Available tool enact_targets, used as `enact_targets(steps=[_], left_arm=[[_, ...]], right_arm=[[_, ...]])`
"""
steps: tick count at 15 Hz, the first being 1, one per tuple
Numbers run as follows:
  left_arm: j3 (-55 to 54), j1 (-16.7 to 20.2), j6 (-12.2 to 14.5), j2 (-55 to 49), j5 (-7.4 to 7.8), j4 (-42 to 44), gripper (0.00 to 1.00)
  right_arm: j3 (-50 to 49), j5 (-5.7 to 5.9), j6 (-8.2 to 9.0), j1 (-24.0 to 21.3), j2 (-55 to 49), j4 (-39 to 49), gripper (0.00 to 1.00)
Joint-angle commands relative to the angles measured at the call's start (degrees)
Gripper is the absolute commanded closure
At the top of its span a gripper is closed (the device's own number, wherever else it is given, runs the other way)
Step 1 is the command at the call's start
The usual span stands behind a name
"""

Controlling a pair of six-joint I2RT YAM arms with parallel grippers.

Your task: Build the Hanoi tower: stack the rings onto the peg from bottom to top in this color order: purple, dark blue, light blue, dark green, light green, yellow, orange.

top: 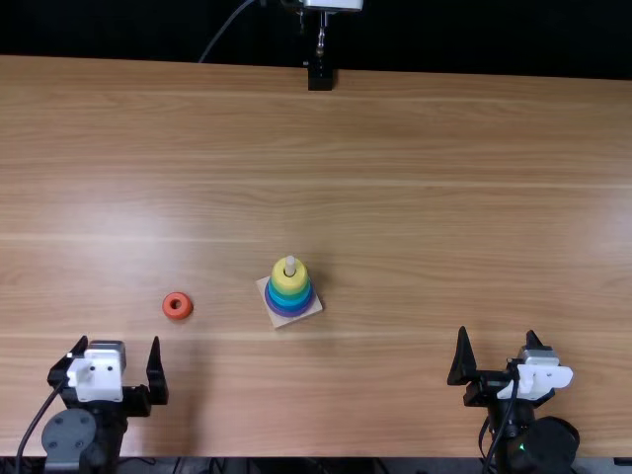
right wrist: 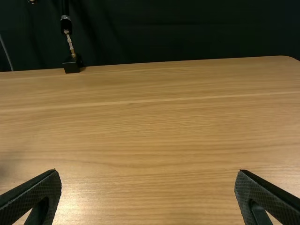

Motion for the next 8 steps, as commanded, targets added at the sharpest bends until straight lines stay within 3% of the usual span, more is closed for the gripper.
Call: enact_targets(steps=[1, 4, 5, 8], left_arm=[[7.80, 0.57, 0.75, 5.32, 0.25, 0.05, 0.00], [22.03, 0.39, 0.54, 19.56, 0.46, -0.90, 0.00], [26.69, 0.48, 0.33, 24.92, -0.17, -2.90, 0.00], [36.89, 0.48, 0.12, 39.16, -0.28, -17.67, 0.00]], right_arm=[[-3.61, 0.02, 0.03, -0.57, -0.73, -4.04, 0.00], [-3.61, 0.02, 0.03, -0.57, -0.73, -4.14, 0.00], [-3.61, 0.02, 0.03, -0.57, -0.73, -4.14, 0.00], [-3.61, 0.02, 0.03, -0.57, -0.73, -4.14, 0.00]])
